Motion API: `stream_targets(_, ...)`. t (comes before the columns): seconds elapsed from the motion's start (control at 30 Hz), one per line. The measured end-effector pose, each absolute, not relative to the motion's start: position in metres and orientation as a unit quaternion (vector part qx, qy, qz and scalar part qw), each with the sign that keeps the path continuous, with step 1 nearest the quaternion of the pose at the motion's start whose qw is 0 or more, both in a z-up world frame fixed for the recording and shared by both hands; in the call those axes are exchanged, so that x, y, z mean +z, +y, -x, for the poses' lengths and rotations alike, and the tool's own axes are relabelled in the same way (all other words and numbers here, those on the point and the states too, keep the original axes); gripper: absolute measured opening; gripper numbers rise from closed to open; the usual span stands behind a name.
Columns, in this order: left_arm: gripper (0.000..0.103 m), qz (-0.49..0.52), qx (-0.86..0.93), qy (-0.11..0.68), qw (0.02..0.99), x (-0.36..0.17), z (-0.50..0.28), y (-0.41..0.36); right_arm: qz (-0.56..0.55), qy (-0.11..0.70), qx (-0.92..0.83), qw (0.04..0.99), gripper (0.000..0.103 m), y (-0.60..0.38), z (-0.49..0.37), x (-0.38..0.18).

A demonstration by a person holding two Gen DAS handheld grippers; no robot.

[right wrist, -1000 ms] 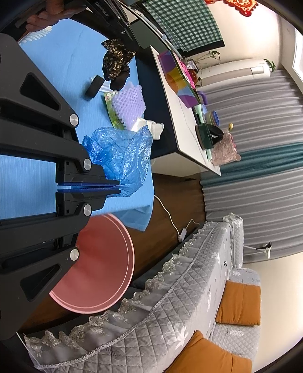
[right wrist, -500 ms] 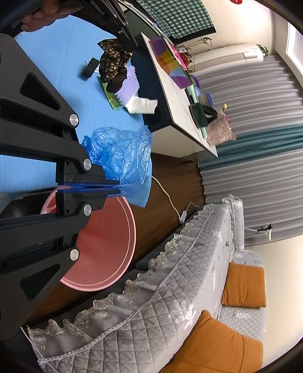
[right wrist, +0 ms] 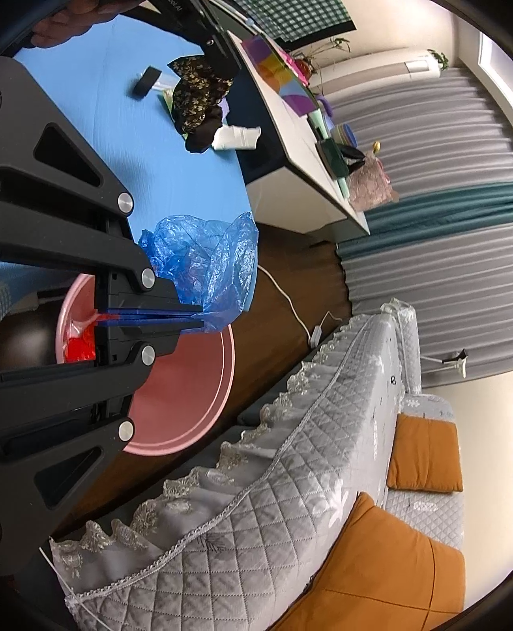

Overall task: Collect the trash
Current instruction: 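Carry the blue bag and dark cloth in both grippers over the pink bin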

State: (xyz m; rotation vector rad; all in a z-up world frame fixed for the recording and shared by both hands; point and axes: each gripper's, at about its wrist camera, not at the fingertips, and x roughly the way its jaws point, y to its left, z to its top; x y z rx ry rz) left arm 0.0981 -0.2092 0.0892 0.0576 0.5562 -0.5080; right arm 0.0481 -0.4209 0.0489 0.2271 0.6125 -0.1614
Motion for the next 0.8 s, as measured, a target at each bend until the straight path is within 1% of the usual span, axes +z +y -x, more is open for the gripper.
stream_targets(0.8, 0.002, -0.048, -0.315, 0.287, 0.904, 0.065, -0.163, -0.307, -0.095, 0.343, -0.139, 0.924, 0.001, -0.458, -0.078, 0.015)
